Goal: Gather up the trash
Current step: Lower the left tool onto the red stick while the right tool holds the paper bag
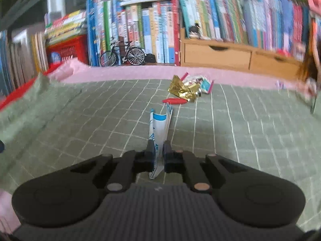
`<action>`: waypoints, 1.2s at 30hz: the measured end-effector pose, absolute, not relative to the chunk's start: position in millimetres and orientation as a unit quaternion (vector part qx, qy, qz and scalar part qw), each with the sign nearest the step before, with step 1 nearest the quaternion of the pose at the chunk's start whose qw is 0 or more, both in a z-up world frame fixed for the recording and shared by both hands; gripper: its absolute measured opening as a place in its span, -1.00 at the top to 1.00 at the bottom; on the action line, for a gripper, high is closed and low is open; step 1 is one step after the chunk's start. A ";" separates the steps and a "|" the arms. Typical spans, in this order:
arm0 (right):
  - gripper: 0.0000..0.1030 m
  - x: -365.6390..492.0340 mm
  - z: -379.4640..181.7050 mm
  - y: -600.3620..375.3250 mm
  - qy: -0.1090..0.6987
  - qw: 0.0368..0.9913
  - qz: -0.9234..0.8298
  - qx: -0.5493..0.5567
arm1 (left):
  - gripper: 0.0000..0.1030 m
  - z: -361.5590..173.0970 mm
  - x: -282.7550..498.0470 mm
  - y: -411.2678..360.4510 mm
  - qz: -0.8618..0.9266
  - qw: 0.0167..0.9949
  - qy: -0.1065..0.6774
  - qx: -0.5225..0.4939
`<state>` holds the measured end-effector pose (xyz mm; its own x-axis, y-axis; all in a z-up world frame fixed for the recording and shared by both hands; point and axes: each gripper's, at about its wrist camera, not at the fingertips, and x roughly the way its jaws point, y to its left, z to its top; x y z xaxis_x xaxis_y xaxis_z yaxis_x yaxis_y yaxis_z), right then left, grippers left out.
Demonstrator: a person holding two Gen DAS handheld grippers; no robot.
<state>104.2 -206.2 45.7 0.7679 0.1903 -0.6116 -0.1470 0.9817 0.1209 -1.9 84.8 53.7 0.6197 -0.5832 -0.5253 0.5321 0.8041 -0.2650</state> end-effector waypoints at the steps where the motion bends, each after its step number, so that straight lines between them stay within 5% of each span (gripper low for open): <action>1: 0.81 103.8 46.6 -211.4 0.331 0.937 0.096 0.053 | -0.99 55.3 -1.8 82.7 -0.314 0.898 0.304 -0.042; 18: 0.80 70.9 58.4 -272.9 0.301 0.938 0.091 0.142 | -0.94 57.7 88.1 4.5 -0.334 0.893 0.301 0.004; 29: 0.79 60.0 59.7 -296.9 0.269 0.950 0.074 0.138 | -0.22 21.1 184.1 -74.2 -0.241 0.906 0.347 -0.028; 31: 0.79 59.9 57.1 -302.4 0.269 0.950 0.073 0.139 | 0.13 13.8 189.5 -90.9 -0.221 0.912 0.345 -0.024; 36: 0.79 61.3 54.1 -310.8 0.268 0.952 0.080 0.127 | 0.54 -1.9 206.5 -120.1 -0.138 0.928 0.343 -0.045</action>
<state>61.3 -310.8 54.1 0.8435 0.2208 -0.4896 -0.0850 0.9550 0.2843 206.5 -120.1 -1.9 0.7265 -0.2865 -0.6246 0.2243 0.9580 -0.1785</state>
